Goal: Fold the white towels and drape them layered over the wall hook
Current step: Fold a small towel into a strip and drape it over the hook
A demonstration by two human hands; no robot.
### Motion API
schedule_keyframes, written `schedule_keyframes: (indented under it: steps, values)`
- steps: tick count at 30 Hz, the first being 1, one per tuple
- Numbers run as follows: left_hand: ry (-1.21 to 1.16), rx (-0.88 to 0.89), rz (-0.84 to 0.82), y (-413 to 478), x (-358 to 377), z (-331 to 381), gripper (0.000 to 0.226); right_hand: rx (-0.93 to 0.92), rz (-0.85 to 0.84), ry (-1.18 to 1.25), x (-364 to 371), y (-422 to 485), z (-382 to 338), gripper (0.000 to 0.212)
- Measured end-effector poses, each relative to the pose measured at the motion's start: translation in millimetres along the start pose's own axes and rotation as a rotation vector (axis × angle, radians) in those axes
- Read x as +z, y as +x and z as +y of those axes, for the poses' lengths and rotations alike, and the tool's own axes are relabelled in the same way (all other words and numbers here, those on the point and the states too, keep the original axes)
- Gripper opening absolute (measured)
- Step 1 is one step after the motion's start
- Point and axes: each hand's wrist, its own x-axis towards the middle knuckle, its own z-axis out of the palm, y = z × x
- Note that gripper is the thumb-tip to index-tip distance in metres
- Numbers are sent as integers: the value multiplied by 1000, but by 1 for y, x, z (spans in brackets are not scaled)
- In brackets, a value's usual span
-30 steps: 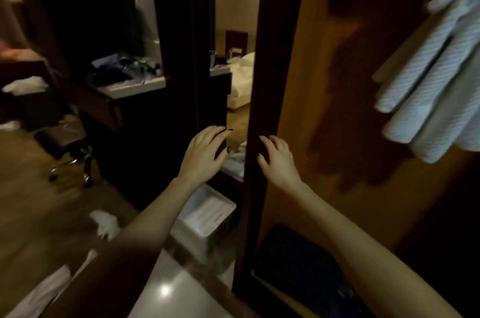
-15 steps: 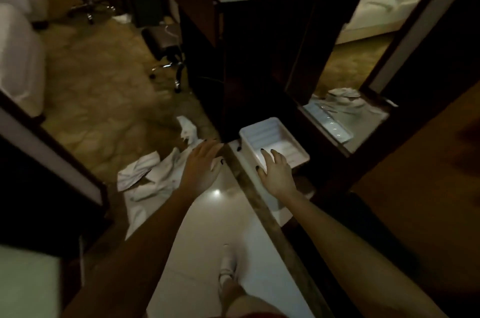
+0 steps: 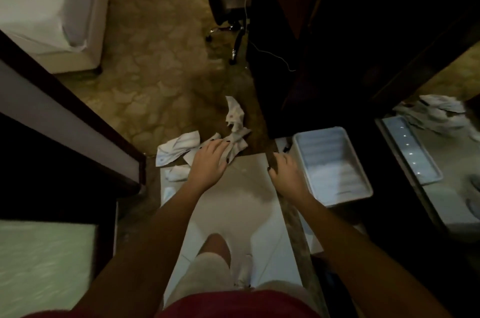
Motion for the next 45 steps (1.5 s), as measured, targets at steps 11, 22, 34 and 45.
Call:
schedule_keyframes:
  steps: [11,22,34,45]
  values:
    - [-243,-220,-54,223,17,-125,46,119,-110,57,14,247,-47,53]
    - [-141,-129,-302,394,153,-248,41,159,-175,209,101,494,-25,50]
    - [-317,-443,-418,515,419,-364,49,86,-354,187,313,692,108,47]
    - [-577,-709,-228,595,589,-456,44,122,-123,460,459,832,147,54]
